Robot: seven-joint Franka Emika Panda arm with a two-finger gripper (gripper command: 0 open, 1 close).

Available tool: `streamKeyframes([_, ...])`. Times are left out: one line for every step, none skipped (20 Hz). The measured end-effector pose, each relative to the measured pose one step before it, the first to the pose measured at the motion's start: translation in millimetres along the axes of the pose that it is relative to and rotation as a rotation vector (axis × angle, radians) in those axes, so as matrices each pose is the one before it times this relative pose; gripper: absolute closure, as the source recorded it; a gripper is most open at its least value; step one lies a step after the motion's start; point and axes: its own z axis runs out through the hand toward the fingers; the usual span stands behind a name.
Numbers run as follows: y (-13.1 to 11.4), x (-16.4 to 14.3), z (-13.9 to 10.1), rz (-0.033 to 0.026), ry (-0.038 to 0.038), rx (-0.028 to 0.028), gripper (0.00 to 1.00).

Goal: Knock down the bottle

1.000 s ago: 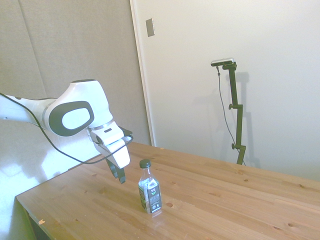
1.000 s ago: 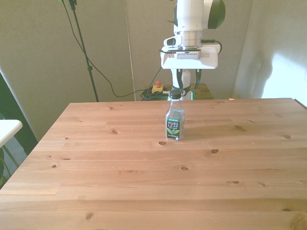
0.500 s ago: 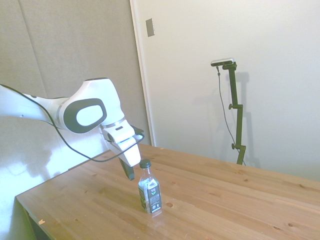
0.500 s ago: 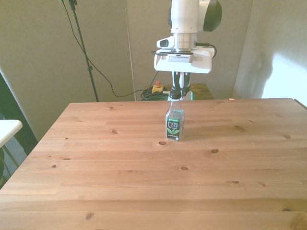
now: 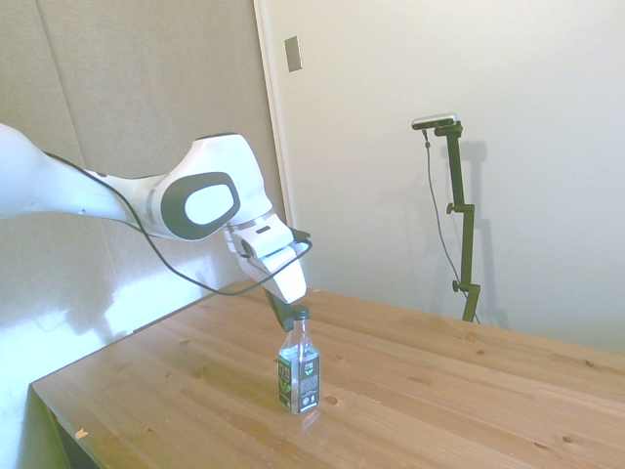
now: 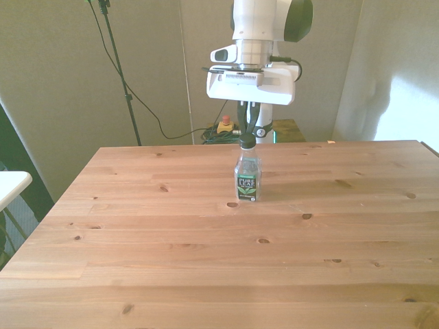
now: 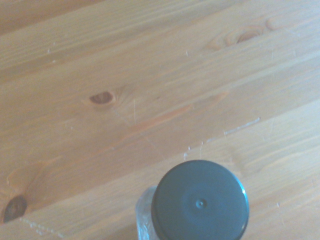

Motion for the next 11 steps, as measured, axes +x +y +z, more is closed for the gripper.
streamKeyframes([-10.69,2.74,5.84,0.00339,0.00025,-0.00417,1.00])
streamKeyframes([-10.89,1.84,6.61,0.00244,0.00008,-0.00462,1.00])
streamKeyframes([-11.11,1.12,6.61,0.00261,0.00343,-0.00459,1.00])
streamKeyframes([-10.48,0.38,5.64,0.00019,0.00211,-0.00125,1.00])
streamKeyframes([-9.58,0.21,4.56,-0.00291,0.00087,0.00320,1.00])
streamKeyframes([-7.97,0.76,3.61,-0.00396,0.00235,0.00527,1.00])
streamKeyframes([-6.46,1.77,2.35,-0.00210,0.00616,0.01154,1.00])
streamKeyframes([-4.57,1.93,2.26,-0.00046,0.00794,0.01484,1.00])
streamKeyframes([-3.10,2.85,1.42,0.00188,0.00849,0.01449,1.00])
streamKeyframes([-1.90,3.31,0.92,0.00334,0.00886,0.01404,1.00])
streamKeyframes([-1.13,3.19,0.75,0.00363,0.00810,0.01238,1.00])
